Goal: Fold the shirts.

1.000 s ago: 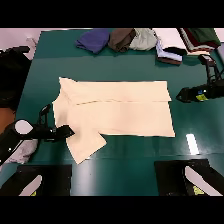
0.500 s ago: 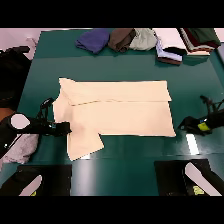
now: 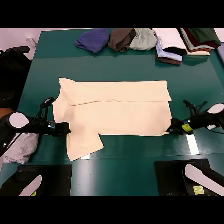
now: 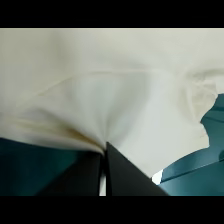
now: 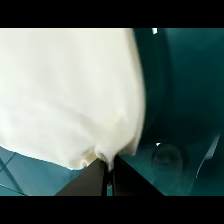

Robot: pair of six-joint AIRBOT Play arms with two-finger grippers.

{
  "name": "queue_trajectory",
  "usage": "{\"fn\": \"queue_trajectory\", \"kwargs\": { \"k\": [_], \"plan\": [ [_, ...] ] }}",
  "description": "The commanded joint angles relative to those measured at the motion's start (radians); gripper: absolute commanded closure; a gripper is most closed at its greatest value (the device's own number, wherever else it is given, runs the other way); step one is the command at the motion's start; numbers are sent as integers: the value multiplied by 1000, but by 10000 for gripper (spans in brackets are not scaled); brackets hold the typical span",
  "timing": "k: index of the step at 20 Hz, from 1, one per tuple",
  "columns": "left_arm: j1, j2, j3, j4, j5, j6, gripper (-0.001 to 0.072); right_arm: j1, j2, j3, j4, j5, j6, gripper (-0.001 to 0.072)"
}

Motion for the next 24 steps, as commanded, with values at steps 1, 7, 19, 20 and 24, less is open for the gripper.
{"fn": "queue_trajectory", "kwargs": {
  "k": [1, 7, 19, 20, 24],
  "plan": [
    [0, 38, 37, 84, -169, 3, 686, 90, 5, 95, -87, 96, -3, 697],
    [0, 377, 31, 98, -502, -87, 685, 72, 320, 163, -357, 345, 14, 698],
    [2, -112, 278, 253, -3, -4, 682, 241, -76, 507, -325, 87, 83, 699],
    [2, -153, 301, 255, 25, -4, 682, 252, -136, 553, -323, 87, 83, 698],
    [2, -232, 327, 256, 74, -5, 531, 250, -308, 695, -205, 63, 78, 695]
  ]
}}
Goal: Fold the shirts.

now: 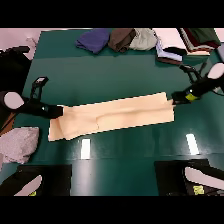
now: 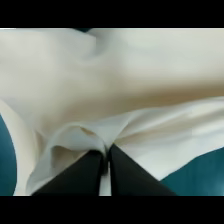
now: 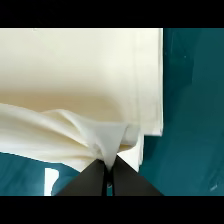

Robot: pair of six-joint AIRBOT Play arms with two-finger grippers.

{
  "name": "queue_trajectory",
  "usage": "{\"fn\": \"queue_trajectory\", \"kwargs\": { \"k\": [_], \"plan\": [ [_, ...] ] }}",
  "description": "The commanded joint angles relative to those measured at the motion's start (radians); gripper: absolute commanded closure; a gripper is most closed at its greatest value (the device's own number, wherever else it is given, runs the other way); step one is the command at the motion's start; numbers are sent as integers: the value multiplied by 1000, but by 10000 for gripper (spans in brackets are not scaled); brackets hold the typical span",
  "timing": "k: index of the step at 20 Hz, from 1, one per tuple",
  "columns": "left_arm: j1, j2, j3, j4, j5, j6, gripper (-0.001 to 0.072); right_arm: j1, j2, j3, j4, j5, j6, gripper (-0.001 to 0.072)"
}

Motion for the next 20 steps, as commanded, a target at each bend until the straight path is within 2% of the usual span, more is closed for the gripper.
{"fn": "queue_trajectory", "kwargs": {
  "k": [1, 2, 4, 5, 6, 7, 8, 9, 11, 13, 14, 18, 19, 20],
  "plan": [
    [1, -71, 32, 6, 68, -1, 201, -6, -155, 134, 129, -35, -26, 583],
    [1, -69, 37, 6, 58, -1, 168, -25, -173, 156, 173, -34, -40, 422],
    [1, -69, 68, 2, 21, -1, 187, -72, -183, 182, 249, -15, -94, 329],
    [1, -69, 85, -29, 8, -1, 338, -107, -176, 179, 259, 0, -121, 297],
    [0, -69, 95, -70, 3, 6, 592, -140, -166, 161, 258, 16, -140, 297],
    [0, -69, 93, -130, 8, 32, 682, -183, -153, 127, 259, 24, -161, 262],
    [0, -69, 90, -193, 19, 49, 682, -226, -143, 85, 258, 28, -171, 157],
    [0, -72, 90, -251, 31, 56, 682, -279, -142, 40, 260, 29, -175, 111],
    [0, -78, 89, -348, 76, 56, 683, -373, -170, -43, 282, 27, -199, 112],
    [-43, -78, 89, -361, 143, 55, 683, -433, -217, -112, 359, 28, -272, 128],
    [-83, -79, 89, -355, 183, 53, 683, -438, -238, -134, 394, 18, -292, 161],
    [-267, -169, 95, -352, 308, -13, 683, -357, -293, -172, 528, -43, -349, 165],
    [-304, -214, 105, -354, 321, -21, 683, -321, -300, -162, 541, -50, -352, 265],
    [-340, -262, 126, -354, 333, -21, 683, -274, -307, -144, 534, -53, -359, 438]
  ]
}}
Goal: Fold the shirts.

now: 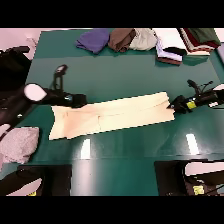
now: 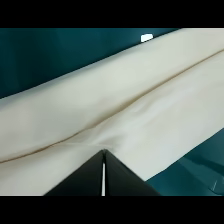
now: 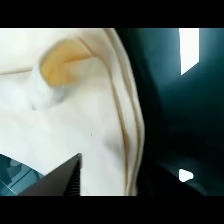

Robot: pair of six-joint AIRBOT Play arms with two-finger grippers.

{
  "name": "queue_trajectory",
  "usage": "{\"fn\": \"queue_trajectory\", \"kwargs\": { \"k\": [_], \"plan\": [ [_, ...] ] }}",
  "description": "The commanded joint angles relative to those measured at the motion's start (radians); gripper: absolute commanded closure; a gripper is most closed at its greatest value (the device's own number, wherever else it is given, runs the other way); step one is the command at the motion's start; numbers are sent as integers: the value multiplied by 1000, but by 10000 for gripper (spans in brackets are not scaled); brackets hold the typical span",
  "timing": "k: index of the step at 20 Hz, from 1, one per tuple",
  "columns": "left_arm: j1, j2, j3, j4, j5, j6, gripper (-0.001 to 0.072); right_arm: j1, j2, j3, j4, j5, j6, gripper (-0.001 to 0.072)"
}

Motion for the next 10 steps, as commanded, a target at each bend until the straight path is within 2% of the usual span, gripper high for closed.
{"fn": "queue_trajectory", "kwargs": {
  "k": [1, 2, 3, 5, 10],
  "plan": [
    [-139, -149, 59, -15, 87, -29, 683, 107, -31, 18, 66, -30, -48, 557],
    [-170, -205, 97, -15, 92, -29, 683, 143, -25, 39, 66, -24, -53, 669],
    [-198, -264, 141, -14, 90, -28, 683, 167, -13, 66, 68, -12, -52, 698],
    [-243, -370, 225, -14, 80, -25, 683, 196, 51, 135, 71, 22, -45, 698],
    [-292, -515, 357, -13, 80, -25, 683, 272, 278, 329, 140, 76, 70, 698]
  ]
}}
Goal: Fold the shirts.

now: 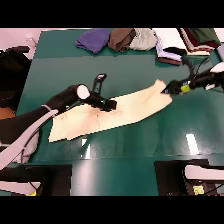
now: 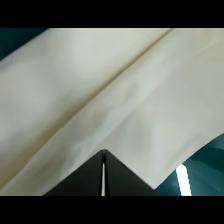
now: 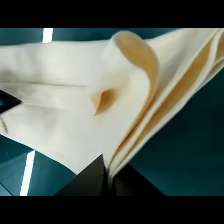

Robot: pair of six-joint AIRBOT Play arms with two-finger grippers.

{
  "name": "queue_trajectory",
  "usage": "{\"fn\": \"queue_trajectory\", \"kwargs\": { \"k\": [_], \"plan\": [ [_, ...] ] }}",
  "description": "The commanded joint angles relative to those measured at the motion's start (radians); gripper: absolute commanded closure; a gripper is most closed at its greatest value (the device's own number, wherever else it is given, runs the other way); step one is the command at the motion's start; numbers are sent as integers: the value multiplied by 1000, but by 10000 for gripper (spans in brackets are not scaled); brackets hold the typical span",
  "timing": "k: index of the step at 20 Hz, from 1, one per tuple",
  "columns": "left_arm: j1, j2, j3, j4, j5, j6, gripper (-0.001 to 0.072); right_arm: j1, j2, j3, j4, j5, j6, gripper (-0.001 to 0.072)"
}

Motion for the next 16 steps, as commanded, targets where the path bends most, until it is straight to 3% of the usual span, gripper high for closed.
{"fn": "queue_trajectory", "kwargs": {
  "k": [1, 9, 11, 16],
  "plan": [
    [-33, -88, 71, 0, 4, -1, 683, 71, 138, 127, 58, 20, 79, 698],
    [-30, -106, 74, 6, 51, -9, 683, 294, 224, 227, 58, -14, 185, 698],
    [-4, -96, 109, 19, -14, -9, 684, 345, 224, 227, 59, -30, 186, 697],
    [185, 175, 137, 327, -119, -91, 684, 495, 220, 227, 166, -139, 185, 698]
  ]
}}
